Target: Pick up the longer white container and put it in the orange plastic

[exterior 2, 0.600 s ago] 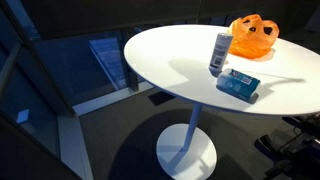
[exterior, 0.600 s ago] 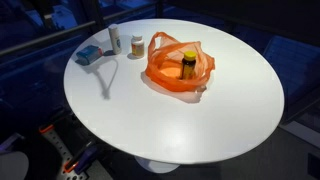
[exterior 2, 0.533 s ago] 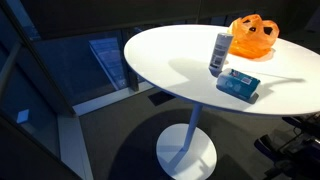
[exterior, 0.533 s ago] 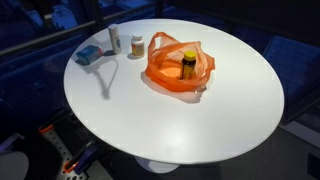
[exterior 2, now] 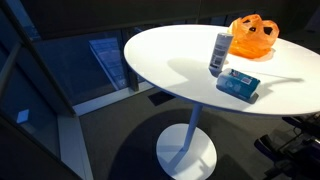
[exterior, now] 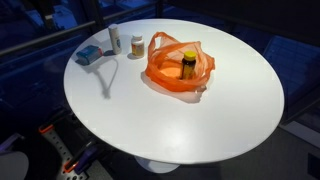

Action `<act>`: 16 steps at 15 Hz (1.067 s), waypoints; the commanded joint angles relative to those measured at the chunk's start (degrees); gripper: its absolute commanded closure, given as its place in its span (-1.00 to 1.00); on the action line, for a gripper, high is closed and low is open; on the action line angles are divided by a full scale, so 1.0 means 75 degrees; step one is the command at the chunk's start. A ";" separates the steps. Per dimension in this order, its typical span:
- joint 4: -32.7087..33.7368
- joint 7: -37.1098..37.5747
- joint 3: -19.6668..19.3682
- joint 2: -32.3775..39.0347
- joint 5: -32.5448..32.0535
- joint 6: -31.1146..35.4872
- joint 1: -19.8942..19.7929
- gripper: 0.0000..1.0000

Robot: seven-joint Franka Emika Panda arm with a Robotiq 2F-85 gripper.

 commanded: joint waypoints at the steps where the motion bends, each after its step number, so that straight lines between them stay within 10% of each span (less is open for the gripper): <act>1: 0.0400 0.0231 0.0298 0.0389 -0.0294 0.0098 -0.0250 -1.00; 16: 0.2325 0.1712 0.0965 0.3281 -0.2071 0.1768 -0.0696 -1.00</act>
